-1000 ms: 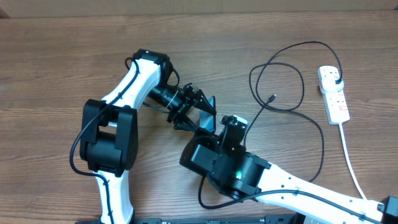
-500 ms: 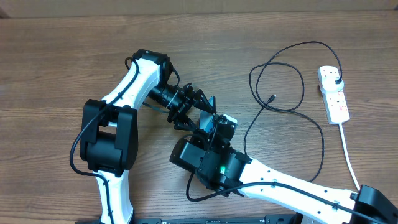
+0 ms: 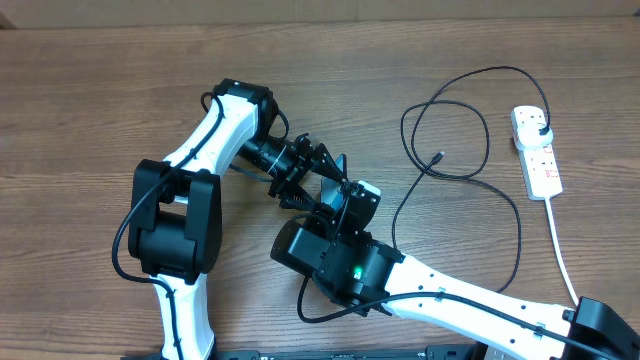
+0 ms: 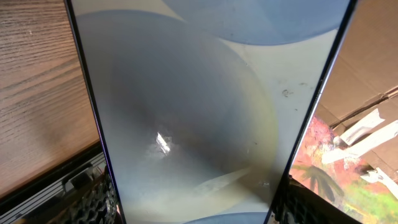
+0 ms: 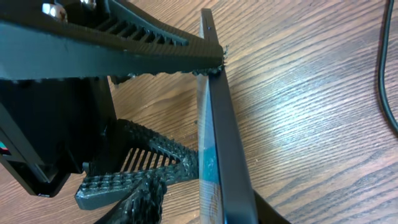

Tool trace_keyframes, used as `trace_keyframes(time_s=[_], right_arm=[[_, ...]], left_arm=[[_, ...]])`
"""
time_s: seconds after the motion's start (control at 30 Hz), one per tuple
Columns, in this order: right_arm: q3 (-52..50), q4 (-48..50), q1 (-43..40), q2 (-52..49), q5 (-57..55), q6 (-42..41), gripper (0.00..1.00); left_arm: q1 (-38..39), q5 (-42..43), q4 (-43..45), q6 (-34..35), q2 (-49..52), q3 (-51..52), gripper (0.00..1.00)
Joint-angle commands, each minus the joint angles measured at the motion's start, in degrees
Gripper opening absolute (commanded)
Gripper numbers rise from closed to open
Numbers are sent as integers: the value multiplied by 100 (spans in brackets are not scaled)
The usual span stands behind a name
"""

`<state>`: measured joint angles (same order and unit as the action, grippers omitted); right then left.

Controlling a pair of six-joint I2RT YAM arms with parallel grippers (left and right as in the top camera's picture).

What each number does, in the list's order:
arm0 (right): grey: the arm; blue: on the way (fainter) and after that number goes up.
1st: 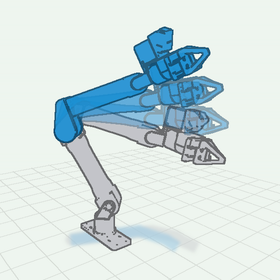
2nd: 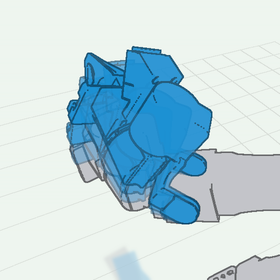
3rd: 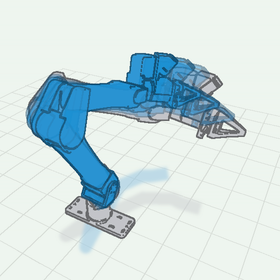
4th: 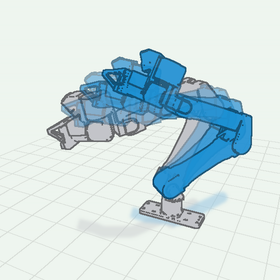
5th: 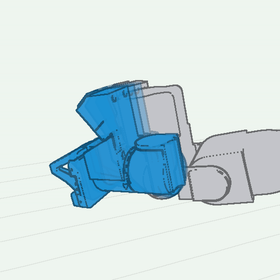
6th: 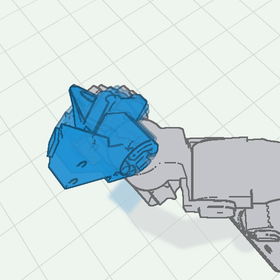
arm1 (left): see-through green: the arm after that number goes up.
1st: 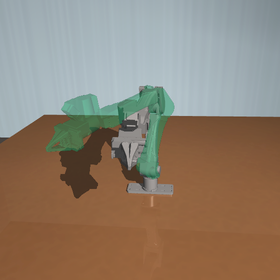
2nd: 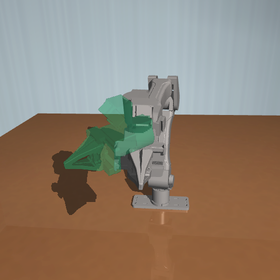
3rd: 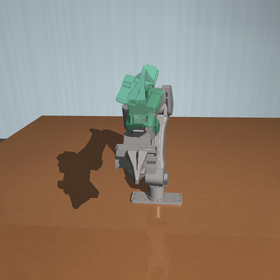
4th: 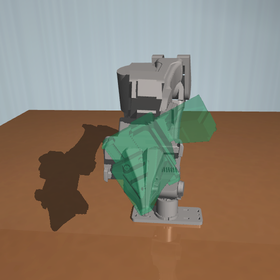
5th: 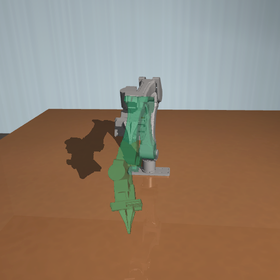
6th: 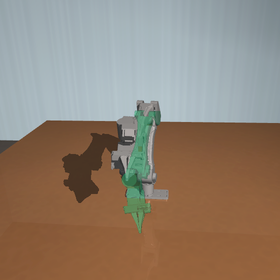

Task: Plug charger to phone and switch on socket
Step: 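Grasp the phone's edge with the right gripper, release left gripper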

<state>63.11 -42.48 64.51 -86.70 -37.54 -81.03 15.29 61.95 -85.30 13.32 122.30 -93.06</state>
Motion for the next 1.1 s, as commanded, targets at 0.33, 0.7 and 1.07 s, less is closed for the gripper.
trace_keyframes(time_s=[0.33, 0.7, 1.07], right_arm=[[125, 138, -304, -109, -175, -13, 26], [125, 155, -304, -295, -70, -13, 20], [125, 175, -304, -308, -76, 9, 5]], left_arm=[[11, 262, -17, -2, 7, -140, 69], [11, 260, -17, -2, 7, -140, 69], [11, 260, -15, -4, 7, -140, 70]])
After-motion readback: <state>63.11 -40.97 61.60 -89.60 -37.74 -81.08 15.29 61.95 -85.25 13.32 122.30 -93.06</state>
